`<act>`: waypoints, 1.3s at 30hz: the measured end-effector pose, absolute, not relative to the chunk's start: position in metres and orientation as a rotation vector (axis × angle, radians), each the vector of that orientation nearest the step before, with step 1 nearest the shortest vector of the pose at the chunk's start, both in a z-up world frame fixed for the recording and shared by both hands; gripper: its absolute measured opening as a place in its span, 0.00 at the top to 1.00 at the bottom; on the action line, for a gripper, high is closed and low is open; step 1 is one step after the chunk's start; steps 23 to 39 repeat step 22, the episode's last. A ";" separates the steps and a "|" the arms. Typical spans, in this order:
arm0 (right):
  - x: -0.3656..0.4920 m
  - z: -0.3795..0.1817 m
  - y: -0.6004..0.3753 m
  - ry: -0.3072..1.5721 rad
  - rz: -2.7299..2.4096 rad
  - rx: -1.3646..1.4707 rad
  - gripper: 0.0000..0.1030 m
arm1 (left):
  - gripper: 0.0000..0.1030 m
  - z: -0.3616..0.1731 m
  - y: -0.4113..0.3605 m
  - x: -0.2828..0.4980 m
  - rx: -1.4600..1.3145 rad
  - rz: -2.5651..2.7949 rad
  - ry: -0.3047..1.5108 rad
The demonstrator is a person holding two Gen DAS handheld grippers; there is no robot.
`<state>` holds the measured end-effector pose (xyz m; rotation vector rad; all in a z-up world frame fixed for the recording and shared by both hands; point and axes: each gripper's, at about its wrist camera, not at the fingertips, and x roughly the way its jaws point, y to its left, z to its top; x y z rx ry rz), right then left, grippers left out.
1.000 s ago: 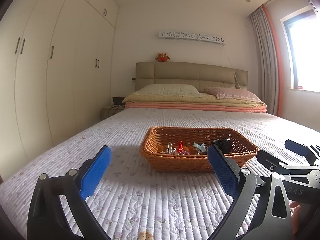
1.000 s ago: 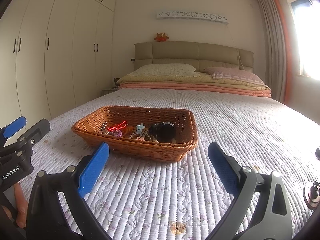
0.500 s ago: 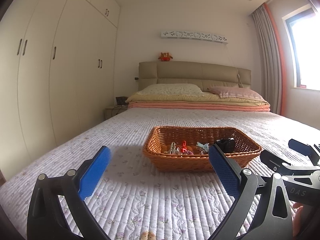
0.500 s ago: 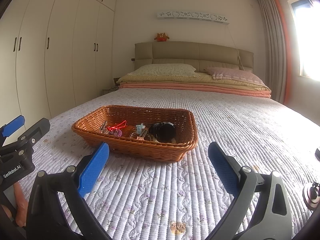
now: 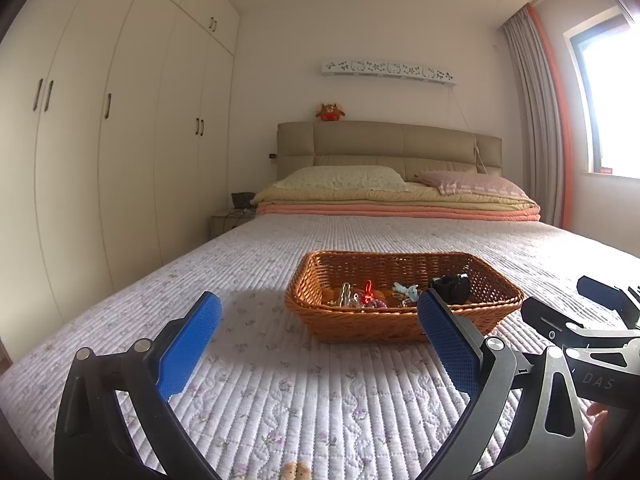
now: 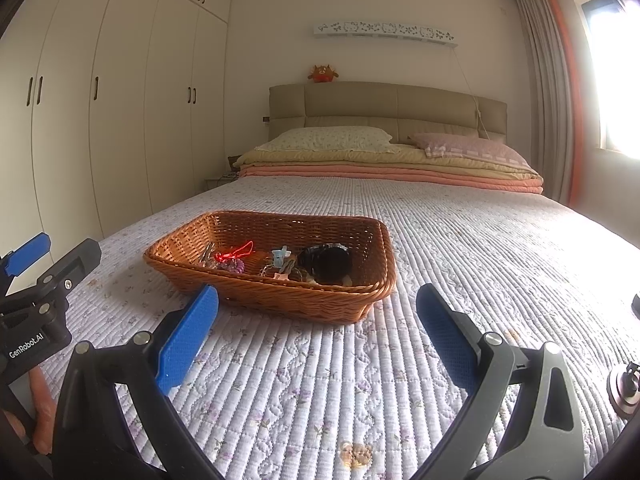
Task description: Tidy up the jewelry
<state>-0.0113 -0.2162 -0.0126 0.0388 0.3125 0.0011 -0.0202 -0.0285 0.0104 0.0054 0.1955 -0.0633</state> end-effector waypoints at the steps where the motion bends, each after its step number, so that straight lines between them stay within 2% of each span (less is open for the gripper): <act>1: -0.011 -0.013 -0.216 0.312 0.002 0.039 0.08 | 0.07 0.011 -0.028 -0.020 0.005 -0.063 0.195; 39: -0.012 -0.013 -0.215 0.315 0.004 0.034 0.08 | 0.07 0.011 -0.024 -0.016 -0.010 -0.075 0.209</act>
